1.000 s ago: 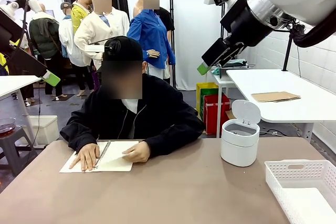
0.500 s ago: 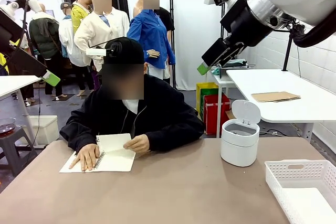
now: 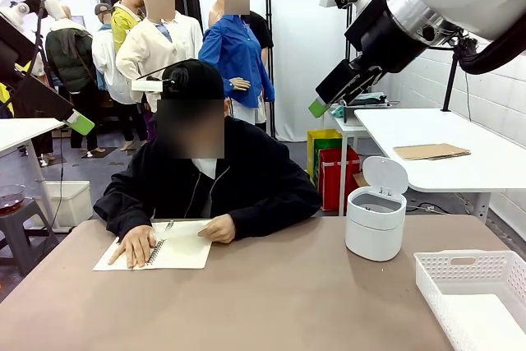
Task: Sort the paper based on its condition.
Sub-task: If a person hands you a paper, place it in the Organizing basket , and if it's crumpled, put it in the Trash can.
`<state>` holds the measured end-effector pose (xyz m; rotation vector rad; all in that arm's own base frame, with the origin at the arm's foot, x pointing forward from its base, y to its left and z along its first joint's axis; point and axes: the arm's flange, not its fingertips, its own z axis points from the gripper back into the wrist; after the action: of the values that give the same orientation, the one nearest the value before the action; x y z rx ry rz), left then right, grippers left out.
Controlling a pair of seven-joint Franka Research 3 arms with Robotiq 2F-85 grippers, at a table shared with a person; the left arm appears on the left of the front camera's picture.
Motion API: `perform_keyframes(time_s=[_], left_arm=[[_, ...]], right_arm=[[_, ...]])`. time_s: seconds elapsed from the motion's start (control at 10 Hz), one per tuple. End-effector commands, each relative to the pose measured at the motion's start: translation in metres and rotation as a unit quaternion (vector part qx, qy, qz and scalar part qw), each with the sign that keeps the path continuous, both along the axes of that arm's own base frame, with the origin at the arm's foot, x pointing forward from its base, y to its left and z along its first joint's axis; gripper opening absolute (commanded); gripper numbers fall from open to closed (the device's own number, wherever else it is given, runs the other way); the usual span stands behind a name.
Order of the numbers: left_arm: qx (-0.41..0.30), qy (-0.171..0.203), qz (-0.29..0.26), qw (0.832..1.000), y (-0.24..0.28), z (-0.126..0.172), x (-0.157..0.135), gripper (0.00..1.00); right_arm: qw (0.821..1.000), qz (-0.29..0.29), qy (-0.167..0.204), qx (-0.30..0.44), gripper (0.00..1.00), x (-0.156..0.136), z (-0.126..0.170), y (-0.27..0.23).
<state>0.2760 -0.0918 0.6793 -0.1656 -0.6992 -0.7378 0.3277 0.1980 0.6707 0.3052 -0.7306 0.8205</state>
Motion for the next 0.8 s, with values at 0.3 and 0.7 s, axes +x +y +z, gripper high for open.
perform_keyframes(time_s=[0.3, 0.7], left_arm=[[0.001, 0.0, 0.0, 1.0, 0.0006, -0.0002, -0.0012, 1.0], [0.001, 0.0, 0.0, 1.0, 0.0006, -0.0002, -0.0012, 1.0]], right_arm=[[1.0, 0.0, 0.001, 0.0, 1.0, 0.0024, -0.0001, 0.0014], [1.0, 0.0, 0.001, 0.0, 1.0, 0.0024, -0.0001, 0.0014]])
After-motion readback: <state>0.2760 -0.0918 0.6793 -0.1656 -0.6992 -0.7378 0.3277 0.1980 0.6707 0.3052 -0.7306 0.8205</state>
